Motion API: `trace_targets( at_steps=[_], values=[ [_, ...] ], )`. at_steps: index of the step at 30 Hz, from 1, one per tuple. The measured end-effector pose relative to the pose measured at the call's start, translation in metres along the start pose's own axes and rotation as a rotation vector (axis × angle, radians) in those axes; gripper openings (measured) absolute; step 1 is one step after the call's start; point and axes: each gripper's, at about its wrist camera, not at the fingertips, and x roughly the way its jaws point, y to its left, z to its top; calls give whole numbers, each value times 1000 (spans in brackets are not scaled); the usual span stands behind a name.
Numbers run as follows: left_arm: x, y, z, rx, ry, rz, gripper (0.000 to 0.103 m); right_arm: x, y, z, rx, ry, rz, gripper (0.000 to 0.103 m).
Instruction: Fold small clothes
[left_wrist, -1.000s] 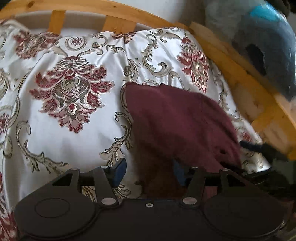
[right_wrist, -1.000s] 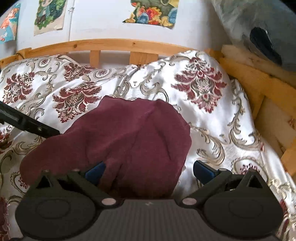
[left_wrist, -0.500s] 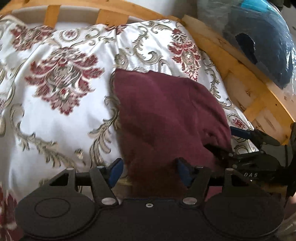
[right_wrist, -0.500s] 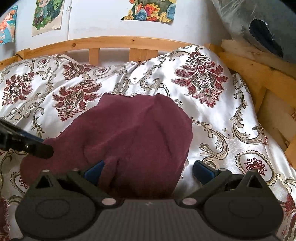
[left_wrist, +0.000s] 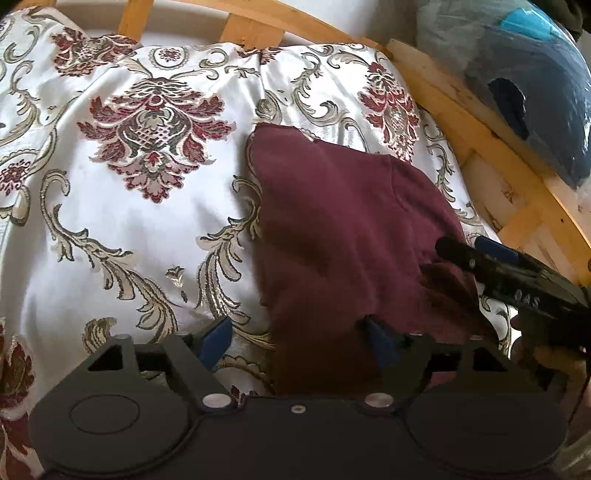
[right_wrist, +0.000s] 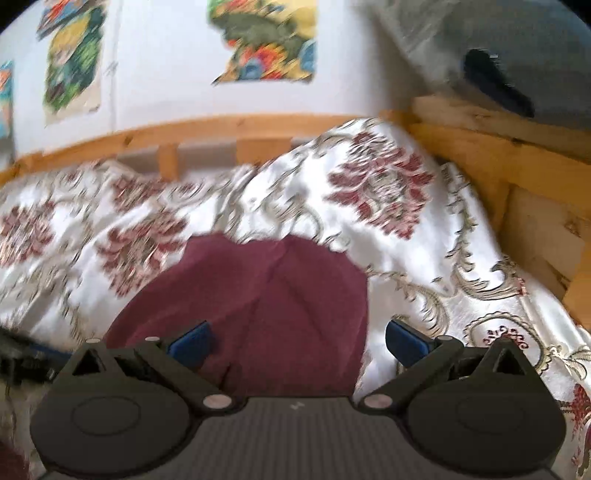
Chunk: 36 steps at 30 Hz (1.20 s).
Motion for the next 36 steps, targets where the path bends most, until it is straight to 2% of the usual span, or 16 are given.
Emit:
trace_targets(
  at_steps=[6, 9, 12, 16, 36],
  values=[
    [-5, -2, -9, 14, -15, 42, 98, 18, -15, 0, 52, -2, -73, 103],
    [-5, -1, -12, 2, -16, 58, 101, 39, -27, -6, 117, 81, -155, 103],
    [-3, 2, -12, -29, -4, 60, 102, 46, -34, -14, 164, 64, -159, 103],
    [-2, 1, -11, -26, -3, 62, 102, 46, -27, -14, 135, 65, -182, 103],
    [-5, -1, -15, -47, -24, 72, 102, 46, -28, -17, 156, 59, -170, 103]
  ],
)
